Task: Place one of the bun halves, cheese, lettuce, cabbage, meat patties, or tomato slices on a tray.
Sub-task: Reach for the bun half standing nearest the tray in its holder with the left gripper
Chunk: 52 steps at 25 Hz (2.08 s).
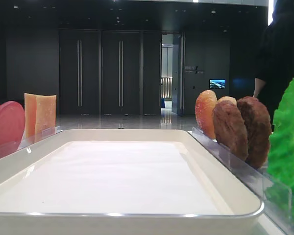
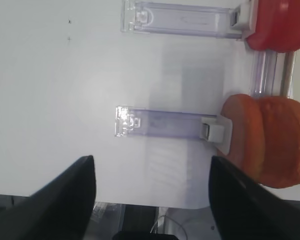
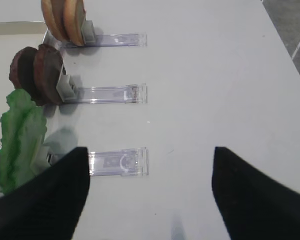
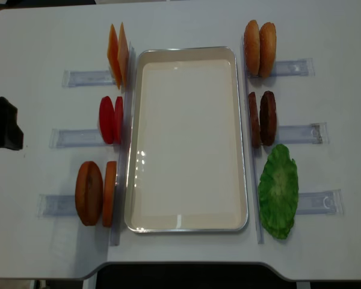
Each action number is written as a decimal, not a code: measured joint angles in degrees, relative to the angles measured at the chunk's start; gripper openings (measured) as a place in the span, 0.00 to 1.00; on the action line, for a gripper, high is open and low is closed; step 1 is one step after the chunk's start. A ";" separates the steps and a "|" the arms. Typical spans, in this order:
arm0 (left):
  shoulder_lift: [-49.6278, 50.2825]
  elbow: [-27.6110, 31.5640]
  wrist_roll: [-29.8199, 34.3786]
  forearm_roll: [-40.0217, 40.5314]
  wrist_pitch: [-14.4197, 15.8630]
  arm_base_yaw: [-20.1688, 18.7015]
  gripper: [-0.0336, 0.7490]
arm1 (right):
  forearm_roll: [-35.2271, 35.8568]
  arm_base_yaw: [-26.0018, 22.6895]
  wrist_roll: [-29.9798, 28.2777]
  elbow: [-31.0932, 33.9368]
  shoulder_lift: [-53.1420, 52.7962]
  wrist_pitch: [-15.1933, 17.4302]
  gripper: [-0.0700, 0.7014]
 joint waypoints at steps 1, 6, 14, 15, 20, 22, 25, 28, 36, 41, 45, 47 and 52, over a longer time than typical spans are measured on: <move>0.67 -0.06 -0.17 0.00 0.00 0.00 0.73 | 0.00 0.00 0.00 0.00 0.00 0.00 0.73; 1.12 -0.06 -2.22 0.00 0.00 -0.09 0.73 | 0.00 0.00 0.00 0.00 0.00 0.00 0.73; -0.62 -0.06 -12.27 1.61 0.00 -11.92 0.73 | 0.00 0.00 0.00 0.00 0.00 0.00 0.73; -0.39 -0.06 -14.16 1.65 0.00 -13.81 0.73 | 0.00 0.00 0.00 0.00 0.00 0.00 0.73; 1.46 -0.06 -23.17 3.05 0.00 -22.62 0.73 | 0.00 0.00 0.00 0.00 0.00 0.00 0.73; 2.63 -0.06 -26.87 3.83 -0.03 -26.24 0.73 | 0.00 0.00 0.00 0.00 0.00 0.00 0.73; 4.98 -0.06 -30.77 4.26 -0.06 -30.70 0.73 | 0.00 0.00 0.00 0.00 0.00 0.00 0.73; 7.86 -0.06 -33.67 4.74 -0.21 -34.24 0.73 | 0.00 0.00 0.00 0.00 0.00 0.00 0.73; 13.16 -0.06 -37.07 4.84 -0.87 -37.86 0.73 | 0.00 0.00 0.00 0.00 0.00 0.00 0.73; 15.06 -0.06 -37.96 4.61 -1.55 -38.64 0.73 | 0.00 0.00 0.00 0.00 0.00 0.00 0.73; 17.23 -0.06 -38.16 4.61 -1.85 -38.69 0.73 | 0.00 0.00 0.00 0.00 0.00 0.00 0.73; 17.99 -0.06 -38.35 4.61 -3.01 -39.02 0.73 | 0.00 0.00 0.00 0.00 0.00 0.00 0.73; 20.03 -0.06 -38.94 4.61 -4.48 -39.20 0.73 | 0.00 0.00 0.00 0.00 0.00 0.00 0.73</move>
